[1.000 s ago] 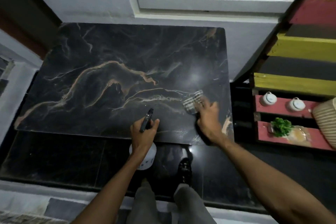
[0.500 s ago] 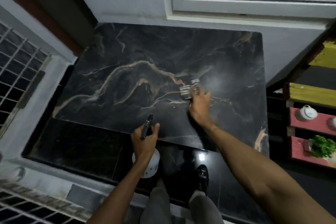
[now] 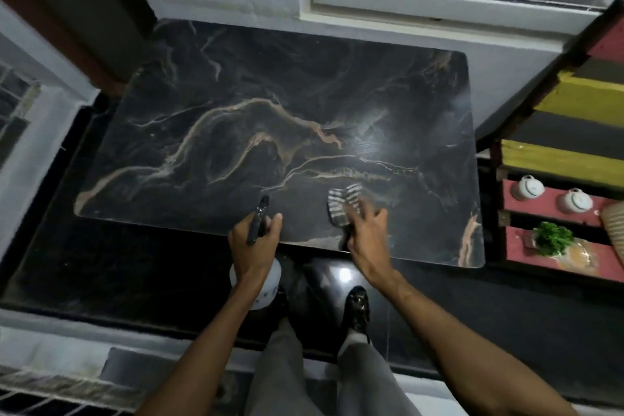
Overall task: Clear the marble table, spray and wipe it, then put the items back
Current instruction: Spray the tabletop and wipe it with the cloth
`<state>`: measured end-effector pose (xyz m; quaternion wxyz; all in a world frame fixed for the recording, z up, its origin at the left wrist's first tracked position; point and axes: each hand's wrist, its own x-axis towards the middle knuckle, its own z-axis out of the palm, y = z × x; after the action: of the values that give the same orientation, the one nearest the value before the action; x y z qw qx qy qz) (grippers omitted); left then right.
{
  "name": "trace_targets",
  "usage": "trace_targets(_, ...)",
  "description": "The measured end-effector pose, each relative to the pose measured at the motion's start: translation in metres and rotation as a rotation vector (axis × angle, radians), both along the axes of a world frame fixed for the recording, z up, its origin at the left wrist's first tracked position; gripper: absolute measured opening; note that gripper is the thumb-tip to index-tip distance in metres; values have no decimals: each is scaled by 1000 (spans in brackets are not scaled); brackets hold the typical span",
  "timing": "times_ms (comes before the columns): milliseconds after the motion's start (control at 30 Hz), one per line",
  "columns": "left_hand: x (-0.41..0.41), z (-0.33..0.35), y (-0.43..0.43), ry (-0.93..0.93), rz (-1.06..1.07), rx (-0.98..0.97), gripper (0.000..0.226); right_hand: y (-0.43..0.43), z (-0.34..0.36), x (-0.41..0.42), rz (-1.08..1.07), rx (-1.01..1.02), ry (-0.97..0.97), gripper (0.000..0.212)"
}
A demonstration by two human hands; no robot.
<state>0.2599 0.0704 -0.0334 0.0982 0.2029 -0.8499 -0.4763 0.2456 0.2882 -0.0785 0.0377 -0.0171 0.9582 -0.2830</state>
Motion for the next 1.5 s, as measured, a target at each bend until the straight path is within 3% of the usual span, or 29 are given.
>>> trace_targets(67, -2, -2, 16, -9, -71, 13, 39, -5, -4, 22, 222, 77, -22, 77)
trace_targets(133, -6, -6, 35, -22, -146, 22, 38, 19, -8, 39, 253, 94, 7, 75)
trace_targets(267, -3, -7, 77, -42, -271, 82, 37, 123, -7, 52, -564, 71, -28, 72)
trace_targets(300, -1, -7, 86, -41, -300, 82, 38, 136, -7, 55, -677, 72, -45, 72)
trace_targets(467, 10, -12, 132, -100, -451, 34, 49, 132, -4, 77, -336, 85, -9, 83)
trace_targets(600, 26, -15, 175, -183, -600, 88, 40, 186, -3, 71, -671, -5, -51, 72)
trace_targets(800, 32, -21, 211, -275, -594, 47, 53, 195, -4, 76, -412, 45, -54, 75)
trace_targets(967, 19, -17, 213, -234, -471, 48, 50, 198, -6, 55, -655, -30, -36, 69)
trace_targets(1033, 13, -12, 205, -188, -420, 19, 50, 169, -5, 48, -547, -22, -24, 69)
trace_targets(1133, 3, -6, 189, -160, -351, 38, 41, 142, -14, 43, -91, -39, 5, 68)
trace_targets(1167, 0, -2, 181, -151, -328, 37, 40, 141, -14, 34, -63, -31, 9, 70)
trace_targets(1267, -11, 6, 150, -108, -258, 17, 36, 121, -14, 6, -377, -91, -66, 80)
trace_targets(1300, -14, 9, 137, -89, -227, -2, 35, 100, -12, 2, -382, -97, -73, 81)
trace_targets(1433, -27, 16, 94, -34, -155, -103, 32, 18, -13, 21, 238, -14, 17, 73)
trace_targets(1500, -32, 16, 76, -15, -168, -91, 33, 27, -19, 23, 253, -20, -3, 78)
